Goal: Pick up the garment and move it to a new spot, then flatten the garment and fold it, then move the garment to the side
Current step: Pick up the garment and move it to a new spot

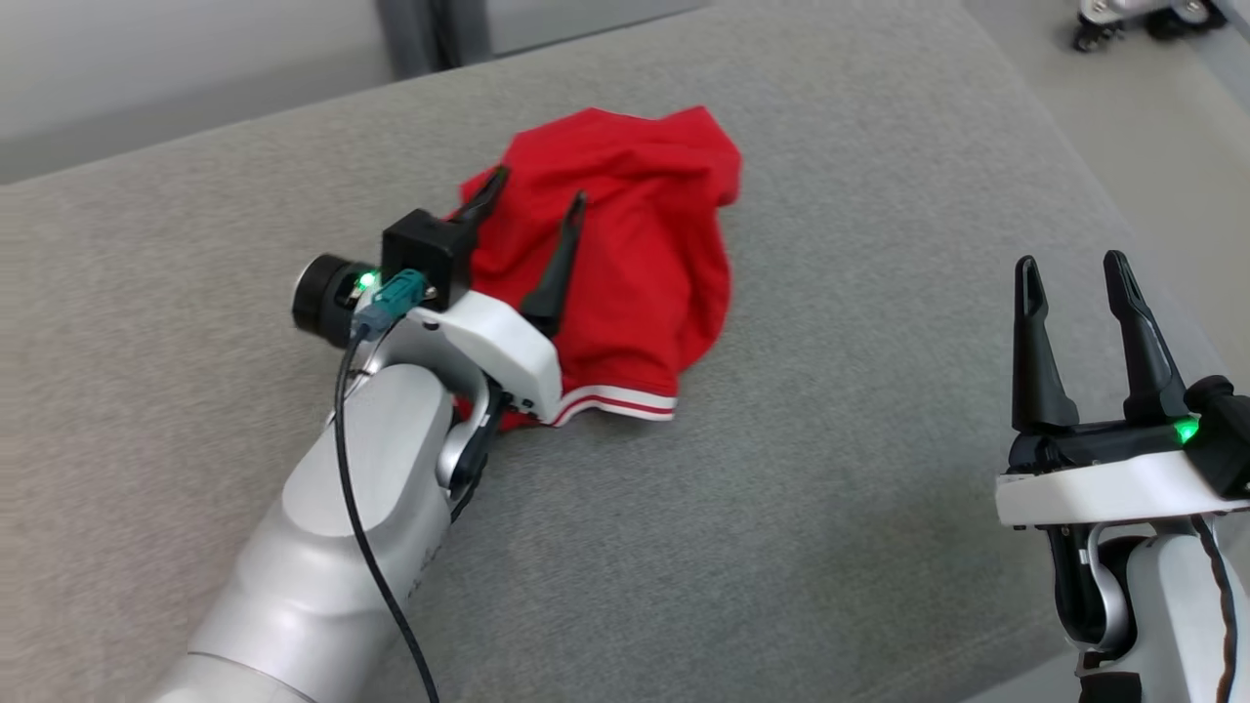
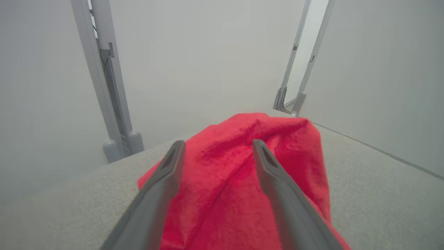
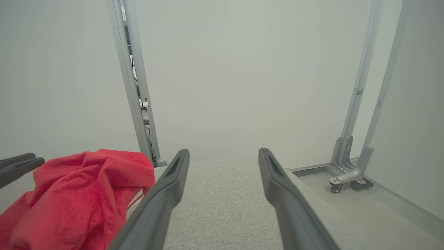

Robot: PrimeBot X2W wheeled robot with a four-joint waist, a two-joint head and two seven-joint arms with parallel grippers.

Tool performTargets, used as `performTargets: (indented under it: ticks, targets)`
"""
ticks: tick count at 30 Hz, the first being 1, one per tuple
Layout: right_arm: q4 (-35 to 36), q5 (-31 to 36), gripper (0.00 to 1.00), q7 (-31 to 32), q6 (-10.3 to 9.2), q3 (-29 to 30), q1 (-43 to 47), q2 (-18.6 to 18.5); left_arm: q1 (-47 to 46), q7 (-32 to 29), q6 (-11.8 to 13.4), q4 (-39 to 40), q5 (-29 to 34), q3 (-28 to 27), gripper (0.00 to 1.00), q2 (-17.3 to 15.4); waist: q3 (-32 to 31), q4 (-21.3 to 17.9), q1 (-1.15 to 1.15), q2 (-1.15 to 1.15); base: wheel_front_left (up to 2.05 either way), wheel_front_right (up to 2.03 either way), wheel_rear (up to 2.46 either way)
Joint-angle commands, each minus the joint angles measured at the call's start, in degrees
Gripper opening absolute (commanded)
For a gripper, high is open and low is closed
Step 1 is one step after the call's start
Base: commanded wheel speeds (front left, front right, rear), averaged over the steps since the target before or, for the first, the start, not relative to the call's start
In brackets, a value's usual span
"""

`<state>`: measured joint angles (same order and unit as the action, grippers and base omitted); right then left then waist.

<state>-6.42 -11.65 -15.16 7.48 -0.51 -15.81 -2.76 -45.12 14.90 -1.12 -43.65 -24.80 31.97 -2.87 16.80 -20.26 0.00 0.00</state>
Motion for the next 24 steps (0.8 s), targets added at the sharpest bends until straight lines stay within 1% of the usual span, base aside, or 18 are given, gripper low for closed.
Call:
performTargets:
  ticks: [1, 3, 8, 12, 16, 20, 21, 24]
  targets:
    - [-0.1, 0.6, 1.00, -0.1, 0.02, 0.2, 0.6, -0.3, 0.7, 0.3, 0.0, 2.3, 0.8, -0.2, 1.00, -0.1, -1.7, 2.7, 0.00, 0.00, 0.00, 0.00, 0.00]
    - [-0.1, 0.8, 1.00, -0.1, 0.03, 0.1, 0.6, -0.3, 1.7, 0.3, 0.2, 3.7, 0.9, -0.9, 1.00, -0.2, -2.3, 3.5, 0.00, 0.00, 0.00, 0.00, 0.00]
    - [-0.9, 2.1, 1.00, -0.1, 0.02, -0.5, 1.4, -0.3, 6.0, 0.3, 1.4, 12.0, 2.4, -4.4, 1.00, -0.7, -5.4, 7.8, 0.00, 0.00, 0.00, 0.00, 0.00]
    - [-1.3, 2.3, 1.00, -0.1, 0.02, -0.8, 2.5, -0.3, 10.7, 0.3, 2.4, 19.2, 5.0, -7.2, 1.00, -2.3, -7.6, 11.6, 0.00, 0.00, 0.00, 0.00, 0.00]
    - [-1.9, 2.6, 1.00, -0.1, 0.02, -1.8, 3.4, -0.3, 16.7, 0.3, 3.3, 25.5, 6.9, -10.6, 1.00, -3.6, -9.7, 15.0, 0.00, 0.00, 0.00, 0.00, 0.00]
    - [-2.7, 2.9, 1.00, -0.1, 0.02, -3.1, 4.2, -0.7, 23.8, 0.3, 4.2, 30.6, 7.5, -14.8, 1.00, -4.7, -11.5, 17.7, 0.00, 0.00, 0.00, 0.00, 0.00]
    - [-3.0, 2.8, 1.00, -0.1, 0.02, -3.6, 4.9, -0.8, 27.1, 0.3, 4.3, 32.9, 8.0, -16.7, 1.00, -4.8, -12.3, 18.8, 0.00, 0.00, 0.00, 0.00, 0.00]
    - [-3.5, 3.0, 1.00, -0.1, 0.02, -4.3, 5.8, -1.0, 33.3, 0.3, 4.7, 36.4, 9.0, -20.6, 1.00, -4.3, -13.4, 20.4, 0.00, 0.00, 0.00, 0.00, 0.00]
